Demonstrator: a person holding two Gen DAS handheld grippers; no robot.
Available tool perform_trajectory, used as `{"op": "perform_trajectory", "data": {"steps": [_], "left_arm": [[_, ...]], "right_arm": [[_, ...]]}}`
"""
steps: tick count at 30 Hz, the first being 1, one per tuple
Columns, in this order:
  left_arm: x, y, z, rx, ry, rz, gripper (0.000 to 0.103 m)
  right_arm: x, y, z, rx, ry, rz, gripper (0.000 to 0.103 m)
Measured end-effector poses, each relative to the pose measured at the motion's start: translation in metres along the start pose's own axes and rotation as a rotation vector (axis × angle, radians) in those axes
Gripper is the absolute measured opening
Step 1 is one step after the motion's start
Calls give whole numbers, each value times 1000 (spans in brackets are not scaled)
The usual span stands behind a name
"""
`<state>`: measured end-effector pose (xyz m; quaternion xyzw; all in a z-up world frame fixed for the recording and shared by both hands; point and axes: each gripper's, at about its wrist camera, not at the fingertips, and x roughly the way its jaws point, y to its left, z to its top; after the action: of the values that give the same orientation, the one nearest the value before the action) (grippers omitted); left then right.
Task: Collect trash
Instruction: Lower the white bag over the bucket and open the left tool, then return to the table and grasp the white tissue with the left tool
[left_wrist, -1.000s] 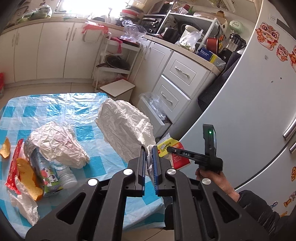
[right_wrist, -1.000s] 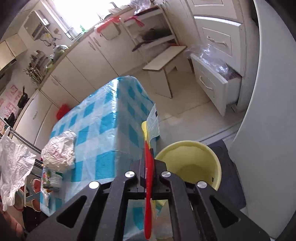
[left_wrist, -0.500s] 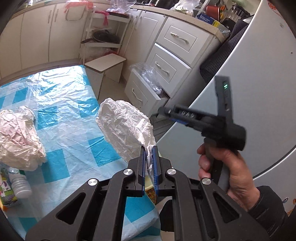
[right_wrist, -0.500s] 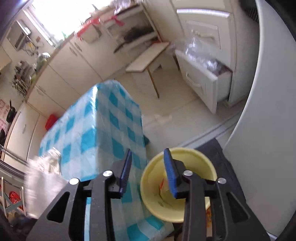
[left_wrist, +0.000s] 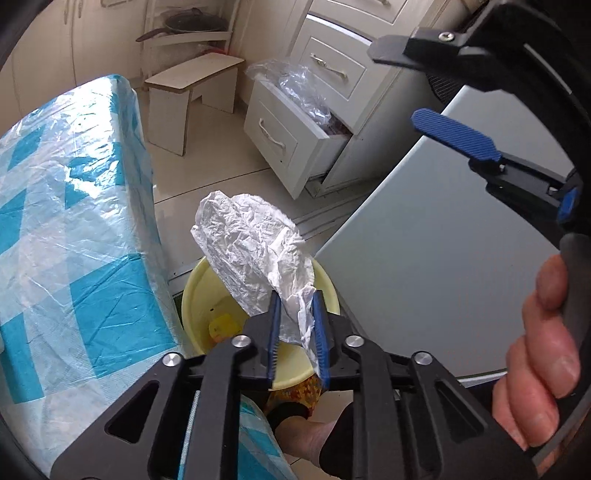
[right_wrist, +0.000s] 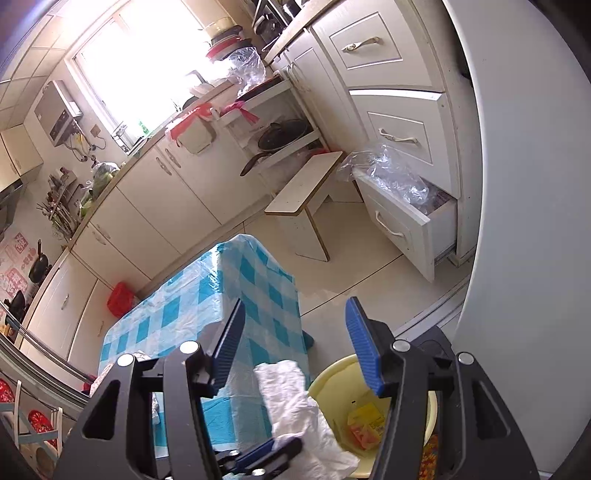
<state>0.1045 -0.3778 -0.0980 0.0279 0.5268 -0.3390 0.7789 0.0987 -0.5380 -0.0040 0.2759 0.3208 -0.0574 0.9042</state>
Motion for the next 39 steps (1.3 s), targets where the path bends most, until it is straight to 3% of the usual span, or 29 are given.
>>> {"op": "perform_trajectory", "data": {"steps": [5, 10, 19, 24, 26, 28, 31, 33, 39], "left_arm": [[-5, 5, 0, -22, -8, 0, 38], [-20, 11, -4, -37, -26, -4, 39], [-109, 47, -50, -65, -127, 54, 42], [-182, 93, -101, -126, -214, 174, 47], [-210, 116, -126, -178, -247, 258, 52], [-242, 146, -156, -247, -282, 392, 59], [-260, 184, -182, -305, -288, 505, 70], [-266, 201, -194, -330, -271, 538, 74], [-249, 225, -203, -327, -229, 540, 78]], "right_arm": [[-2, 1, -1, 9, -7, 0, 57], [-2, 3, -2, 10, -17, -5, 58], [13, 28, -8, -53, 8, 5, 63], [24, 47, -17, -110, 43, 7, 66], [28, 55, -22, -136, 57, 10, 66], [30, 63, -27, -163, 70, 15, 66], [35, 76, -33, -199, 86, 20, 66], [38, 83, -37, -217, 97, 24, 66], [47, 112, -50, -273, 117, 43, 66]]}}
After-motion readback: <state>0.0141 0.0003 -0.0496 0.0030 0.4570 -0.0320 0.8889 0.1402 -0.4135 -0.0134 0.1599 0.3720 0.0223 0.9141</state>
